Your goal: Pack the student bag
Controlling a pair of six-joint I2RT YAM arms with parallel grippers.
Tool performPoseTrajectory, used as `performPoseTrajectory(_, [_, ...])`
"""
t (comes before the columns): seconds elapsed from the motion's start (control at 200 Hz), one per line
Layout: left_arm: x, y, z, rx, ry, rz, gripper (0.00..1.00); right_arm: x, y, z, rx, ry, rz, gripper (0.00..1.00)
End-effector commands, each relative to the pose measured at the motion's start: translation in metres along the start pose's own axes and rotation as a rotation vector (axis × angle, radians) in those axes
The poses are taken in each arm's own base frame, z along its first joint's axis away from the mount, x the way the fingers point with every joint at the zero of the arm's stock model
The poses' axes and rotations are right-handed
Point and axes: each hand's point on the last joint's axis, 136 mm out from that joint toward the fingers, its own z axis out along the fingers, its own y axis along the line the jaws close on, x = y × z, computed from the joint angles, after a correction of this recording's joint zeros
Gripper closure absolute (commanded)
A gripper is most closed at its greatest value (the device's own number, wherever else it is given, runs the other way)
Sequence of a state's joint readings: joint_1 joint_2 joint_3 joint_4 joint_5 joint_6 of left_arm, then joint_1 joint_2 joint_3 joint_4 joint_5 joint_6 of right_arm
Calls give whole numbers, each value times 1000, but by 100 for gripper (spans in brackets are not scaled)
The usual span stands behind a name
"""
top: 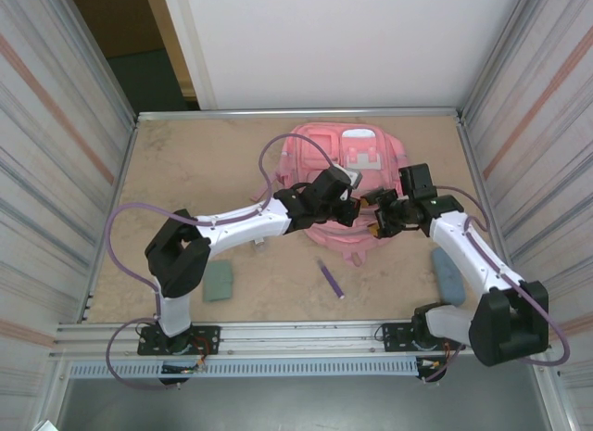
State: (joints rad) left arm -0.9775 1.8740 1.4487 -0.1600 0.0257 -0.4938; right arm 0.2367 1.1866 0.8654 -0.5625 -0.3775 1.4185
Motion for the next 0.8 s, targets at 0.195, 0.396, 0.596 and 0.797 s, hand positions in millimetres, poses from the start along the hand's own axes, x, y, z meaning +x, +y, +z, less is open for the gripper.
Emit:
performPoseTrajectory(0.195, [-41,-31,-25,100,-144,30,100,-5,15,26,-26,37,77,49])
performPoseTrajectory(0.396, [-34,-22,-28,55,-137,49,100,-12,11,39,7,20,68,85])
performPoseTrajectory(0.596, [-24,15,-47,-119,-133,133,100,-26,7,26,-3,8,68,99])
performPoseTrajectory(0.797, [-13,65,-69,-279,-137,179,100,-45,8,16,-35,43,64,98])
